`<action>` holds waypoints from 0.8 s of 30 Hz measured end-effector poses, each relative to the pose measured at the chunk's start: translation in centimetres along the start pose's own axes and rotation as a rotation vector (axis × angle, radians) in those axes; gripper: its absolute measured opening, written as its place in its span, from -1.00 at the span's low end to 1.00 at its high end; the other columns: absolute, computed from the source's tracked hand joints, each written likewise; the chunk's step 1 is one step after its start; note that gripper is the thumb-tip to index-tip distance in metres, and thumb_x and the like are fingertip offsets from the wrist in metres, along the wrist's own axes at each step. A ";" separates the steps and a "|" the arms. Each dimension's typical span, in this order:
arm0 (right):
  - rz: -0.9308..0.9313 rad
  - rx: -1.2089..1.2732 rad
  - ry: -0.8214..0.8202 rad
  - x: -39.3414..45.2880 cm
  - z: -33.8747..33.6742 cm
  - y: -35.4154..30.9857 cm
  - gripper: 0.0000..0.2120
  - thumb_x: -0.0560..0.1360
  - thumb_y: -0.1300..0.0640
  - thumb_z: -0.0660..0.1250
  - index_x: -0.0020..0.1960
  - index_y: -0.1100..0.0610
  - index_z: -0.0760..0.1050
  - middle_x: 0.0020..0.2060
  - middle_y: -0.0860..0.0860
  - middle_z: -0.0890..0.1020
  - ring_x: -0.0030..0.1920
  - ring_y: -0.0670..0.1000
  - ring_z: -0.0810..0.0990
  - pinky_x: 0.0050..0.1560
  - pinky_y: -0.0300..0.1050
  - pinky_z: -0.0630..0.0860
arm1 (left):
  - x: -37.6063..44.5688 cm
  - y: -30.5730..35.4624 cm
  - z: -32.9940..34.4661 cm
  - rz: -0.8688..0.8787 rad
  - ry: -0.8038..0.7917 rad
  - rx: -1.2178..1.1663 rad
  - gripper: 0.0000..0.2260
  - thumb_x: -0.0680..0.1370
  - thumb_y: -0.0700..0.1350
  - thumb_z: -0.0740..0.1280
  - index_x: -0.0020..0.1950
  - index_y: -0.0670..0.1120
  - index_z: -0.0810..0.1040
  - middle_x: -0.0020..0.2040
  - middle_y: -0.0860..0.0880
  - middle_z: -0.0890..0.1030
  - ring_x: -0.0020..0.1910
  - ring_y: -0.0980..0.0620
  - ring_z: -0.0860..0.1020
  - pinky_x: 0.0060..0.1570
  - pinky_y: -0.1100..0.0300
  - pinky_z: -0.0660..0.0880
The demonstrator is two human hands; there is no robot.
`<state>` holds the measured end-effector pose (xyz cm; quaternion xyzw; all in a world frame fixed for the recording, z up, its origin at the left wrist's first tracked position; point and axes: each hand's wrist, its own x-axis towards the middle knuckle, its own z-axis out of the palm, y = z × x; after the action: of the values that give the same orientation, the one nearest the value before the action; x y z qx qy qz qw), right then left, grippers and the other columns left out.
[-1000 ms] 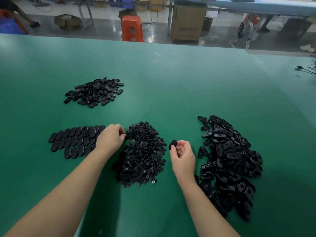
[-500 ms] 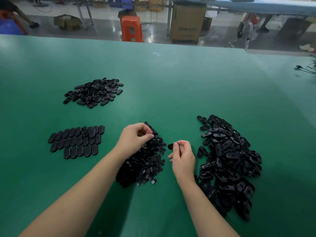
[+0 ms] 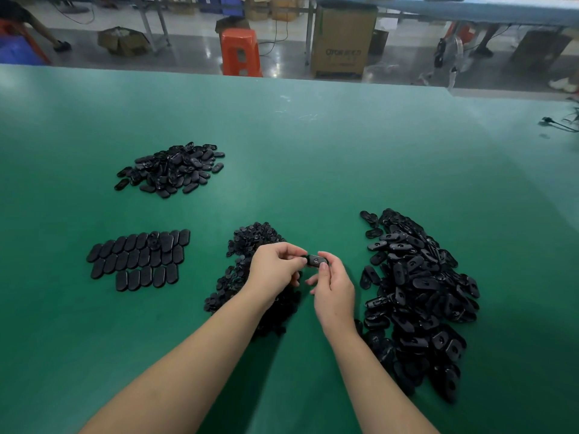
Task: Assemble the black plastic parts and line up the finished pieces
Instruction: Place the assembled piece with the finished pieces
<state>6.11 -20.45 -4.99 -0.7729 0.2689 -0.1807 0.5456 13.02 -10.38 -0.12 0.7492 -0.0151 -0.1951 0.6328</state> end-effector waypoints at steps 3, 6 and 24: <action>0.011 0.008 0.000 -0.1 0.0 -0.2 -0.79 0.70 0.12 0.15 0.20 -0.06 0.52 -0.29 -0.04 0.67 -0.21 0.01 0.64 0.03 0.18 0.57 | 0.0 0.0 0.3 -0.048 0.003 -0.059 -0.93 0.54 -0.37 0.39 -0.01 -0.28 0.65 -0.39 -0.04 0.59 -0.51 0.10 0.48 -0.47 0.21 0.51; 0.024 0.030 -0.011 -0.1 -0.2 -0.3 -0.79 0.70 0.13 0.14 0.17 -0.08 0.51 -0.25 -0.03 0.68 -0.18 0.01 0.65 0.03 0.21 0.57 | -0.1 0.2 0.4 -0.066 -0.007 -0.072 -0.93 0.54 -0.38 0.39 -0.02 -0.28 0.65 -0.36 -0.05 0.62 -0.51 0.09 0.49 -0.47 0.21 0.52; 0.023 0.009 -0.028 -0.3 -0.4 -0.6 -0.80 0.69 0.15 0.16 0.13 -0.05 0.54 -0.07 -0.23 0.63 -0.02 -0.29 0.56 0.01 -0.10 0.50 | -0.3 0.4 1.0 0.019 0.041 0.215 -0.91 0.47 -0.28 0.44 -0.20 -0.11 0.66 -0.40 0.01 0.63 -0.51 0.08 0.55 -0.41 0.18 0.54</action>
<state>5.76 -20.41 -4.27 -0.7697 0.2694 -0.1650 0.5548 12.52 -11.31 0.20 0.8165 -0.0302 -0.1710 0.5506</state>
